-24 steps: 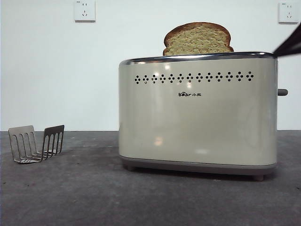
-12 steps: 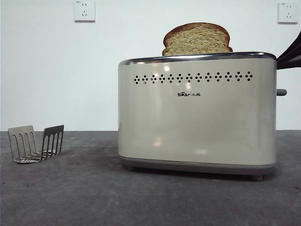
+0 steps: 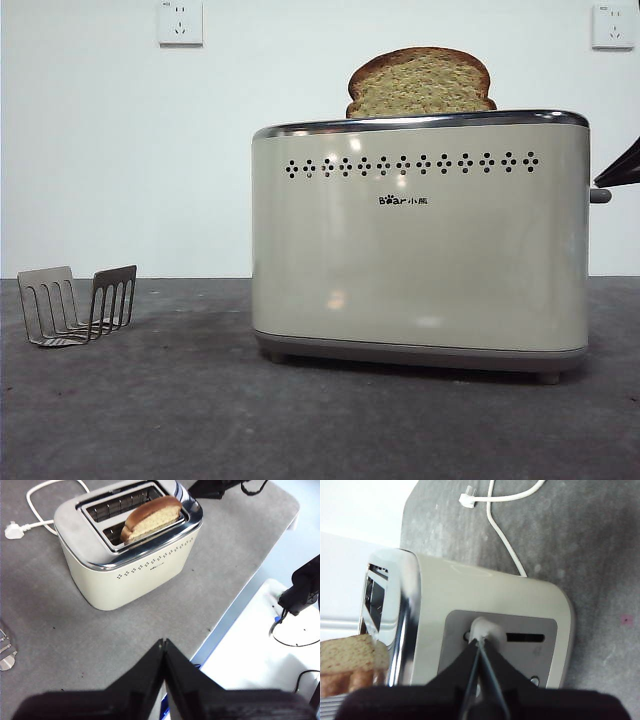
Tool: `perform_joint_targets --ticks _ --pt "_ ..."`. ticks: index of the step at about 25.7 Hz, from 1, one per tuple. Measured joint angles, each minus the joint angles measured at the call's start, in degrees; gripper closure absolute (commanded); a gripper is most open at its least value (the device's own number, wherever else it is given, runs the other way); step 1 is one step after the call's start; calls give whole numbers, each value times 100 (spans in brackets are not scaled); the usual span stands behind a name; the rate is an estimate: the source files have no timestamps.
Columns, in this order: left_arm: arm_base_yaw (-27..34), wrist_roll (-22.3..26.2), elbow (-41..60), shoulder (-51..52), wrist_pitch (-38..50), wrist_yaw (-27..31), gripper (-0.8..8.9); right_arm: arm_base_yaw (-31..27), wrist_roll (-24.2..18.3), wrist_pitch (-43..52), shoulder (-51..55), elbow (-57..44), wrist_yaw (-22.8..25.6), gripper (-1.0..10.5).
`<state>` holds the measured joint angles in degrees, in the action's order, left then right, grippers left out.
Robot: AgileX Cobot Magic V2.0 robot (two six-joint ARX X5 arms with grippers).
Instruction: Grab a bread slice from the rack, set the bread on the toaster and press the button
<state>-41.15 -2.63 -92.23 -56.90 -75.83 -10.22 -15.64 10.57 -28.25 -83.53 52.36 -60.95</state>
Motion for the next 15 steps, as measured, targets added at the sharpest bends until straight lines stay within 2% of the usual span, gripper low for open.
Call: perform_joint_targets --ticks 15 --pt "0 0 0 11 -2 0 822 17 -116 -42 -361 2 -13 954"
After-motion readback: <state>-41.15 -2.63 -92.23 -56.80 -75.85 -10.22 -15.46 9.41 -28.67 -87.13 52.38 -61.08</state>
